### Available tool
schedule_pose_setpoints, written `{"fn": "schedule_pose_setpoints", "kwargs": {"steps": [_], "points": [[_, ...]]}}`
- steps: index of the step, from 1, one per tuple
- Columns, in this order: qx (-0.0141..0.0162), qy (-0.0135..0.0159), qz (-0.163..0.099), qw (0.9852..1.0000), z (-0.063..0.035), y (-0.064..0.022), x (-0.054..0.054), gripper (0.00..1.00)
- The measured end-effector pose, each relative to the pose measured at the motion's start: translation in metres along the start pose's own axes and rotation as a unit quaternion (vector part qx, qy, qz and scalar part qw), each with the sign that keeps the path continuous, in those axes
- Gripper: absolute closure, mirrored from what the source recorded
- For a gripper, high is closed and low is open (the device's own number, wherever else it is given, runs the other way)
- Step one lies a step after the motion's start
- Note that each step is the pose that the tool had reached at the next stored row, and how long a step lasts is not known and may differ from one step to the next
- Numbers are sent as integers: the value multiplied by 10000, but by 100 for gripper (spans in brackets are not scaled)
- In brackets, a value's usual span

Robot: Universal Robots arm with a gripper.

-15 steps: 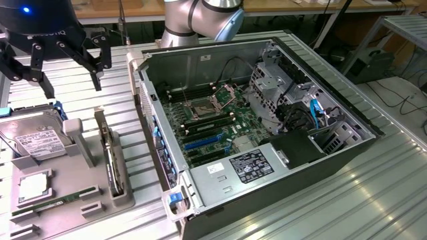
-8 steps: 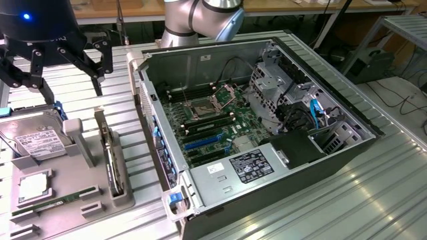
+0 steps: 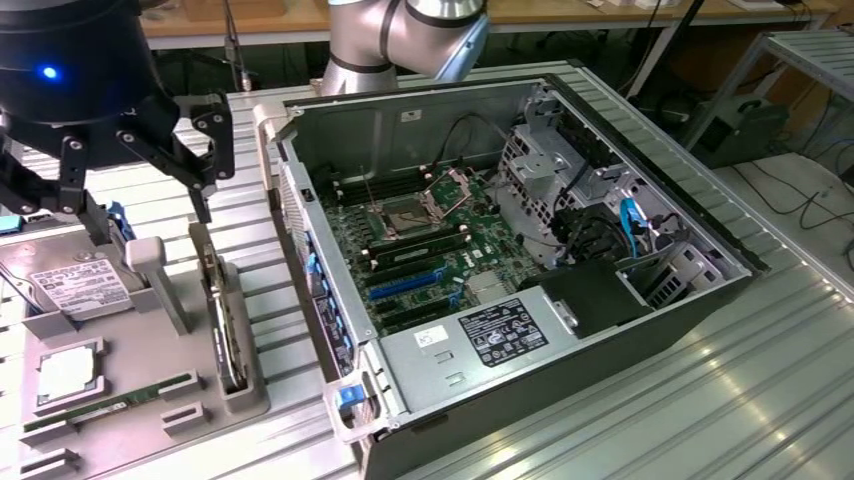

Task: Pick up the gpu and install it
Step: 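Pick up the gpu and move the gpu toward the slot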

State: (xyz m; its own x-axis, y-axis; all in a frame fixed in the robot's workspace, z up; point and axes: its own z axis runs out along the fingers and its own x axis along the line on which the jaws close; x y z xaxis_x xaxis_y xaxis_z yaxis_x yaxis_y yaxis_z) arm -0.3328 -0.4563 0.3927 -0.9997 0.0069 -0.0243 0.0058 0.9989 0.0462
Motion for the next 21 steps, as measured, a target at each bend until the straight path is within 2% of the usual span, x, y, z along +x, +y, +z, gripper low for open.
{"fn": "schedule_pose_setpoints", "kwargs": {"steps": [6,11,21], "points": [[0,0,2,10000,-6,-134,0,27],[10,5,-10,10000,1,-159,-29,27],[10,6,-35,10000,238,-169,-60,27]]}}
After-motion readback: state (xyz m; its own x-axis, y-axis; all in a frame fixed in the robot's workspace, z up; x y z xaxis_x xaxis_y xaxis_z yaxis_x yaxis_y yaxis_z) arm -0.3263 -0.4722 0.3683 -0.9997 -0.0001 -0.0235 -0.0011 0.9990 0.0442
